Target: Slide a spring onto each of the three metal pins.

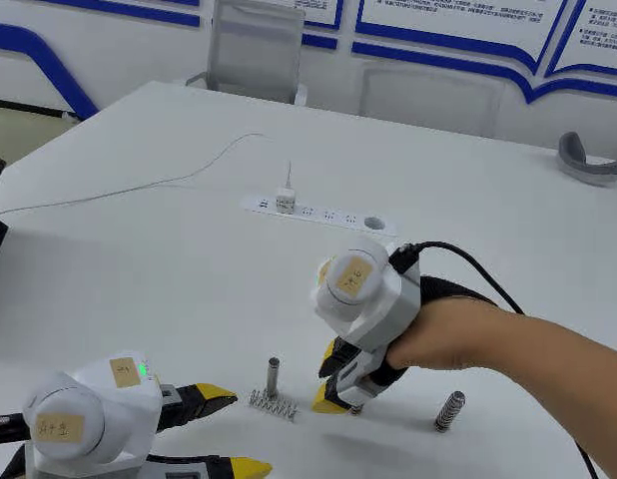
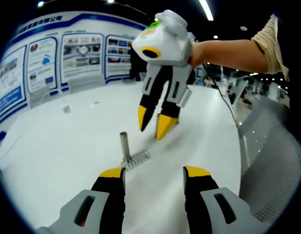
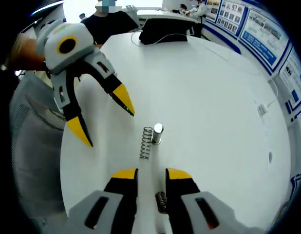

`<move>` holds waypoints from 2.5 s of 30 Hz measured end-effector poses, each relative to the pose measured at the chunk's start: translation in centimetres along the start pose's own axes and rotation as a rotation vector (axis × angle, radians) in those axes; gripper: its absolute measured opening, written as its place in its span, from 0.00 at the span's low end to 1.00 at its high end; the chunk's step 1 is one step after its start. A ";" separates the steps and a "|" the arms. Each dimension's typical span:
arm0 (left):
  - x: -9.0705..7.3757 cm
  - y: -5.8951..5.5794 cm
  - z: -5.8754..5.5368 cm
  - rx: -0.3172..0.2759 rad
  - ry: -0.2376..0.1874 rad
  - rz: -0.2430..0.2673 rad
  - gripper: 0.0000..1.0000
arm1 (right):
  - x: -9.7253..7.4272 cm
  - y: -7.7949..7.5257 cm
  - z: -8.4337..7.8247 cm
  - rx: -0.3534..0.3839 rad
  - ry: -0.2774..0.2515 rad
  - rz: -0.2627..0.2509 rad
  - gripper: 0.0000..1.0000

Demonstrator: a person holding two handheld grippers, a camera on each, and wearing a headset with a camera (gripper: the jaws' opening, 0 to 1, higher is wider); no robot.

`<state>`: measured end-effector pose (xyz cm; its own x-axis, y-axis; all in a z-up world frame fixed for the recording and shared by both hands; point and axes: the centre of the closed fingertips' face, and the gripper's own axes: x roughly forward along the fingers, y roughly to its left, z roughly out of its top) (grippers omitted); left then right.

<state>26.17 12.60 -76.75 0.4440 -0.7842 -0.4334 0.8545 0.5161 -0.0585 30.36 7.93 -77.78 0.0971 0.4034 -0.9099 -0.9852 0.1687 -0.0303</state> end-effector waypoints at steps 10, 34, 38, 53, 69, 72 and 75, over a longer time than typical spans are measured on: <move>-0.1 0.1 -0.1 -0.004 -0.001 0.004 0.48 | 1.3 0.7 1.0 -0.004 -0.011 0.009 0.21; -0.3 0.1 -0.2 -0.004 0.005 0.005 0.48 | 3.4 1.1 1.0 0.026 0.009 0.001 0.14; -0.3 0.0 -0.2 -0.004 0.007 0.005 0.48 | 3.6 1.1 1.0 0.026 0.011 0.002 0.13; -0.4 0.0 -0.3 -0.002 0.010 0.009 0.48 | 3.7 1.7 0.9 0.019 0.012 0.012 0.12; -0.1 -0.1 0.0 0.015 0.009 -0.001 0.47 | 0.9 3.7 1.2 -0.083 0.012 0.029 0.12; 0.0 -0.3 0.2 0.022 0.007 -0.006 0.46 | 0.3 4.2 1.2 -0.109 0.014 0.036 0.12; 0.1 -0.5 0.4 0.032 0.003 -0.014 0.44 | -0.1 4.6 1.2 -0.128 0.014 0.041 0.12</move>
<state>25.88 12.13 -76.34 0.4313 -0.7904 -0.4351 0.8690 0.4936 -0.0354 26.03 9.73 -77.32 0.0556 0.3950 -0.9170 -0.9983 0.0364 -0.0449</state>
